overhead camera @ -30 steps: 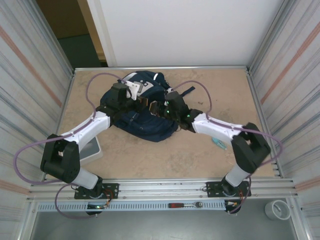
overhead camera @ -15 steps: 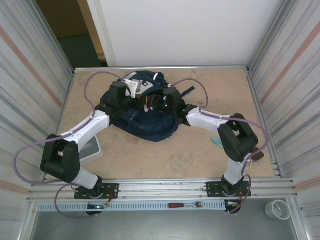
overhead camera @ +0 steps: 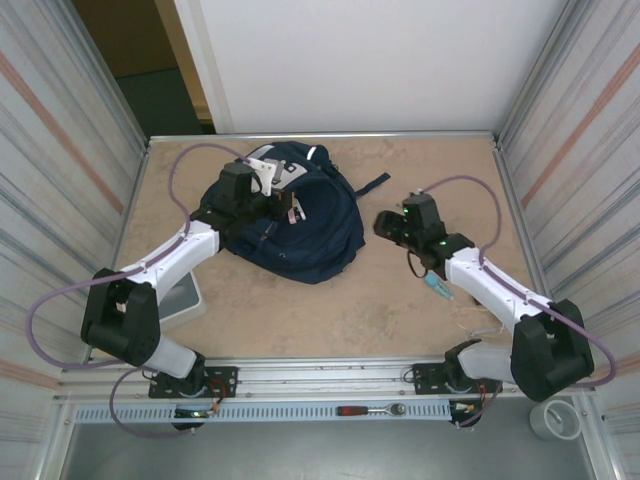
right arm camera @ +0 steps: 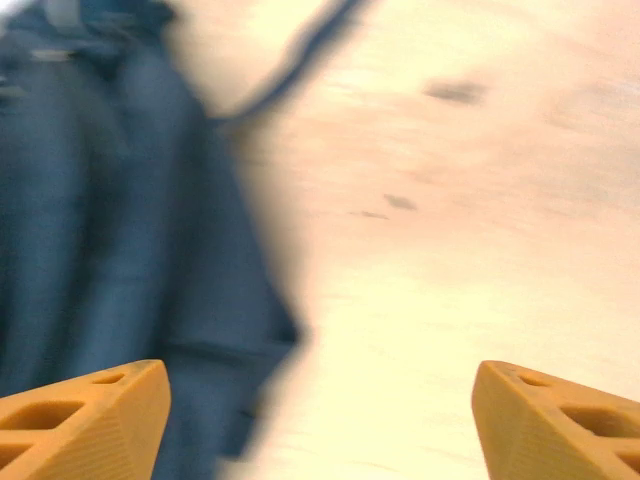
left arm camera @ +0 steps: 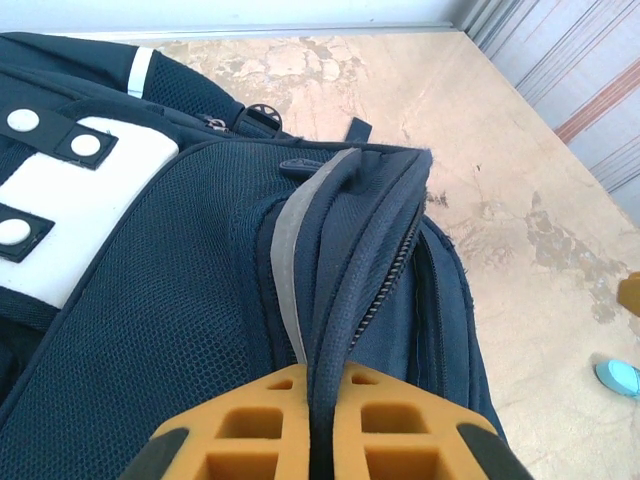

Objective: Pack books, pencil case, and school supplies into a backpack

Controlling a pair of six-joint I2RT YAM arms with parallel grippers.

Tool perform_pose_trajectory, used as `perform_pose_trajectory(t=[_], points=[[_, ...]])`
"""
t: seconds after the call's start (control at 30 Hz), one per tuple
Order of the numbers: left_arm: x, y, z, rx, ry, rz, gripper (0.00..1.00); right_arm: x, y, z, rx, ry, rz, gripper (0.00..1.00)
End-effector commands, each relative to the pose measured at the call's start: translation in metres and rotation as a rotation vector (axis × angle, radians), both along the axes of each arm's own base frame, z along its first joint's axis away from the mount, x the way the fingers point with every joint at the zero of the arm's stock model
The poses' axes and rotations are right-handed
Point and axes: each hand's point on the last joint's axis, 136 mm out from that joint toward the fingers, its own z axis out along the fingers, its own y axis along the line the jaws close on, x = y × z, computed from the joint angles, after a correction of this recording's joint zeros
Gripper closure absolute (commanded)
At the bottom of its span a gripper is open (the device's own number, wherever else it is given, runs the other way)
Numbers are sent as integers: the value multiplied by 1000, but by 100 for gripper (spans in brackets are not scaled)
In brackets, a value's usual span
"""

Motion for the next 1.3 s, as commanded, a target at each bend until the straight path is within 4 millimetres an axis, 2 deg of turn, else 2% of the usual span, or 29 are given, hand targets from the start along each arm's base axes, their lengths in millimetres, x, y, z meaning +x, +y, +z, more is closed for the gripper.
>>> perform_pose_trajectory(t=[0.0, 0.1, 0.2, 0.3, 0.47, 0.63, 0.77, 0.9, 1.1, 1.27], points=[[3, -7, 36, -79, -101, -13, 100, -40, -36, -32, -94, 131, -30, 18], [2, -4, 35, -76, -107, -6, 100, -58, -62, -49, -105, 189, -99, 7], [1, -3, 32, -75, -111, 0, 100, -72, -79, -68, -37, 262, -153, 4], [1, -3, 29, -73, -108, -2, 100, -75, -86, -80, 34, 298, -185, 2], [1, -3, 27, -59, -110, -8, 100, -70, -77, -89, 85, 354, -148, 2], [0, 1, 22, -45, -112, 0, 100, -85, -67, -100, 109, 415, -115, 5], [1, 2, 16, -39, -109, 6, 100, -99, -57, -99, 80, 421, -95, 9], [2, 0, 11, -42, -98, -1, 100, -108, -64, -103, -43, 442, -98, 18], [4, -7, 8, -65, -79, -24, 99, -115, -58, -109, -154, 451, -71, 37], [3, -9, 6, -70, -67, -36, 98, -110, -53, -111, -210, 454, -46, 57]])
